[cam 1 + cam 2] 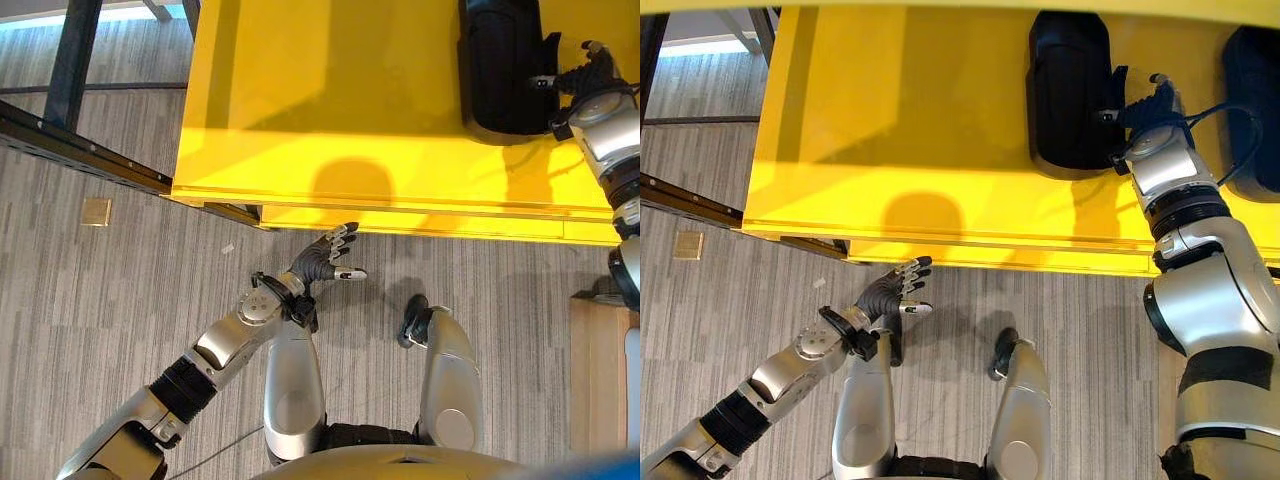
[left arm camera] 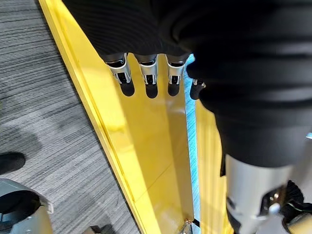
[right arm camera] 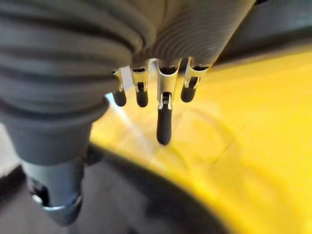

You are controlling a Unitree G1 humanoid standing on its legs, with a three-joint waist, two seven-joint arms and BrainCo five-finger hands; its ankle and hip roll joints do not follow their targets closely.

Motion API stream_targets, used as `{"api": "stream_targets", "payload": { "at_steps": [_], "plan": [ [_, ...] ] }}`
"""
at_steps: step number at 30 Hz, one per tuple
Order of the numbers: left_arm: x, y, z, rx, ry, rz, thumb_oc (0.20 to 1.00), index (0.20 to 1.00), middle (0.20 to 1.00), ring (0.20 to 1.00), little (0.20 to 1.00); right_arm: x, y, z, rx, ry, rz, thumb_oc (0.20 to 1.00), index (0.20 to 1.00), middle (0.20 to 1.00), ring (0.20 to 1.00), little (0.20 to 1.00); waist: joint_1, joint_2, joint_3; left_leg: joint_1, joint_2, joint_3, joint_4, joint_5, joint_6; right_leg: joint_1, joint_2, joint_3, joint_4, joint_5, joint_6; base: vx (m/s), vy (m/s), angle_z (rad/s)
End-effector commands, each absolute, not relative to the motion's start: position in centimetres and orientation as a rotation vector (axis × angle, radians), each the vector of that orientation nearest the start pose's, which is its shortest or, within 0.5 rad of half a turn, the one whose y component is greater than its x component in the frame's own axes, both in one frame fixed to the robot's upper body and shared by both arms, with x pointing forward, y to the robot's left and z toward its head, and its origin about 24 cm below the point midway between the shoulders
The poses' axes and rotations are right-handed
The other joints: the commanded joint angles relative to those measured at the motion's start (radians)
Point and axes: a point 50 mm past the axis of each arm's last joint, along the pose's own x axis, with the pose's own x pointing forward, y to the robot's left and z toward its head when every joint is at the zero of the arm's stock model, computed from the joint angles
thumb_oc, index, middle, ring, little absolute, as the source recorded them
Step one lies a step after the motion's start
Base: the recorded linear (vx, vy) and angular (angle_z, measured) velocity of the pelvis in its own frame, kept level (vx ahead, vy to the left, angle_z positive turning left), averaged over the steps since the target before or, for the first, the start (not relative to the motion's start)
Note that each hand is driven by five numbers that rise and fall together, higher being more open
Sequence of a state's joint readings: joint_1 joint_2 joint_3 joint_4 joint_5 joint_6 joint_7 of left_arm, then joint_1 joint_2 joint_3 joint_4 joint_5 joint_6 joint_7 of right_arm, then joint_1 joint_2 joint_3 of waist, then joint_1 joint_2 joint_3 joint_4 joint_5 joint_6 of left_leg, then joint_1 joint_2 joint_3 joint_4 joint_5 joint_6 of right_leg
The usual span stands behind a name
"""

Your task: Move parts from the plastic box to the shelf.

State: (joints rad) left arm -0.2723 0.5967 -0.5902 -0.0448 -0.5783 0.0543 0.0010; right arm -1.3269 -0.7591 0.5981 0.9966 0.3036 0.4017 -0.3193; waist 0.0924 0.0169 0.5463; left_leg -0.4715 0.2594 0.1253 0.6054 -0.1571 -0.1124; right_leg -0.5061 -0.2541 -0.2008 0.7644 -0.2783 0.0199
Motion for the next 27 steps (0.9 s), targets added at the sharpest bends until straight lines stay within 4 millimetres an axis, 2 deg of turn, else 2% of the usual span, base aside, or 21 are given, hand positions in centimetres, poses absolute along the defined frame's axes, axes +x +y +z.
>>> {"api": "stream_targets", "payload": {
  "at_steps": [1,6,11,17,18,19,22,23,24,25,27],
  "plan": [
    [25.7,10.0,7.7,0.02,0.008,-0.639,1.0,1.0,1.0,1.0,1.0,39.0,-29.0,30.7,-0.655,-0.102,-0.706,1.0,1.0,1.0,1.0,1.0,-0.005,0.021,-0.026,0.076,0.022,0.093,-0.087,0.015,0.061,0.037,0.019,-0.055,0.079,-0.068,-0.006,0.0,0.052,-0.03],
    [25.6,9.7,7.6,-0.001,0.002,-0.629,1.0,1.0,1.0,1.0,1.0,38.1,-28.1,32.4,-0.691,-0.34,-0.815,1.0,1.0,1.0,1.0,1.0,-0.024,0.03,-0.026,0.102,0.021,0.105,-0.109,0.019,0.062,0.052,0.023,-0.044,0.058,-0.066,-0.002,0.01,0.055,-0.04],
    [25.5,9.4,7.7,-0.027,-0.001,-0.614,1.0,1.0,1.0,1.0,1.0,36.5,-25.0,34.5,-0.754,-0.647,-0.816,1.0,1.0,1.0,1.0,1.0,-0.047,0.038,-0.026,0.126,0.015,0.115,-0.127,0.022,0.058,0.07,0.026,-0.033,0.036,-0.063,0.005,0.02,0.05,-0.07],
    [25.5,9.6,7.5,-0.049,-0.008,-0.577,1.0,1.0,1.0,1.0,1.0,34.2,-21.8,34.5,-0.794,-0.867,-0.728,1.0,1.0,1.0,1.0,1.0,-0.08,0.038,-0.026,0.157,0.011,0.127,-0.143,0.021,0.056,0.092,0.033,-0.016,0.015,-0.062,0.008,0.04,0.044,-0.03],
    [25.6,9.7,7.5,-0.056,-0.011,-0.564,1.0,1.0,1.0,1.0,1.0,33.4,-20.9,33.9,-0.77,-0.895,-0.685,1.0,1.0,1.0,1.0,1.0,-0.091,0.036,-0.026,0.166,0.011,0.129,-0.149,0.022,0.055,0.098,0.036,-0.01,0.008,-0.061,0.009,0.07,0.07,-0.04],
    [25.6,10.0,7.4,-0.067,-0.015,-0.538,1.0,1.0,1.0,1.0,1.0,32.7,-20.2,32.3,-0.729,-0.909,-0.619,1.0,1.0,1.0,1.0,1.0,-0.107,0.033,-0.027,0.183,0.009,0.136,-0.161,0.023,0.056,0.11,0.038,-0.001,-0.004,-0.059,0.011,0.07,0.072,-0.04],
    [25.7,10.4,7.3,-0.078,-0.019,-0.502,1.0,1.0,1.0,1.0,1.0,31.8,-19.6,30.5,-0.685,-0.919,-0.545,1.0,1.0,1.0,1.0,1.0,-0.125,0.028,-0.027,0.204,0.01,0.142,-0.177,0.026,0.053,0.125,0.044,0.006,-0.02,-0.056,0.012,0.05,0.055,-0.04],
    [25.8,10.6,7.2,-0.088,-0.016,-0.483,1.0,1.0,1.0,1.0,1.0,31.5,-19.4,29.5,-0.665,-0.902,-0.503,1.0,1.0,1.0,1.0,1.0,-0.134,0.027,-0.032,0.215,0.01,0.147,-0.189,0.028,0.052,0.133,0.046,0.008,-0.033,-0.053,0.015,0.1,0.077,-0.04],
    [25.9,10.9,7.1,-0.105,-0.014,-0.456,1.0,1.0,1.0,1.0,1.0,30.8,-19.0,27.8,-0.634,-0.862,-0.434,1.0,1.0,1.0,1.0,1.0,-0.149,0.024,-0.042,0.237,0.01,0.159,-0.219,0.038,0.049,0.147,0.05,0.014,-0.059,-0.044,0.02,0.08,0.056,-0.04],
    [25.8,10.9,7.0,-0.104,-0.013,-0.457,1.0,1.0,1.0,1.0,1.0,30.8,-19.0,27.7,-0.635,-0.86,-0.434,1.0,1.0,1.0,1.0,1.0,-0.148,0.024,-0.042,0.238,0.01,0.159,-0.221,0.039,0.049,0.148,0.05,0.014,-0.061,-0.043,0.02,0.08,0.061,-0.08],
    [25.8,11.4,6.8,-0.104,-0.012,-0.425,1.0,1.0,1.0,1.0,1.0,29.6,-18.4,24.5,-0.584,-0.778,-0.32,1.0,1.0,1.0,1.0,1.0,-0.174,0.02,-0.055,0.269,0.017,0.173,-0.268,0.06,0.039,0.175,0.057,0.021,-0.11,-0.027,0.027,0.07,0.054,-0.14]
  ]
}}
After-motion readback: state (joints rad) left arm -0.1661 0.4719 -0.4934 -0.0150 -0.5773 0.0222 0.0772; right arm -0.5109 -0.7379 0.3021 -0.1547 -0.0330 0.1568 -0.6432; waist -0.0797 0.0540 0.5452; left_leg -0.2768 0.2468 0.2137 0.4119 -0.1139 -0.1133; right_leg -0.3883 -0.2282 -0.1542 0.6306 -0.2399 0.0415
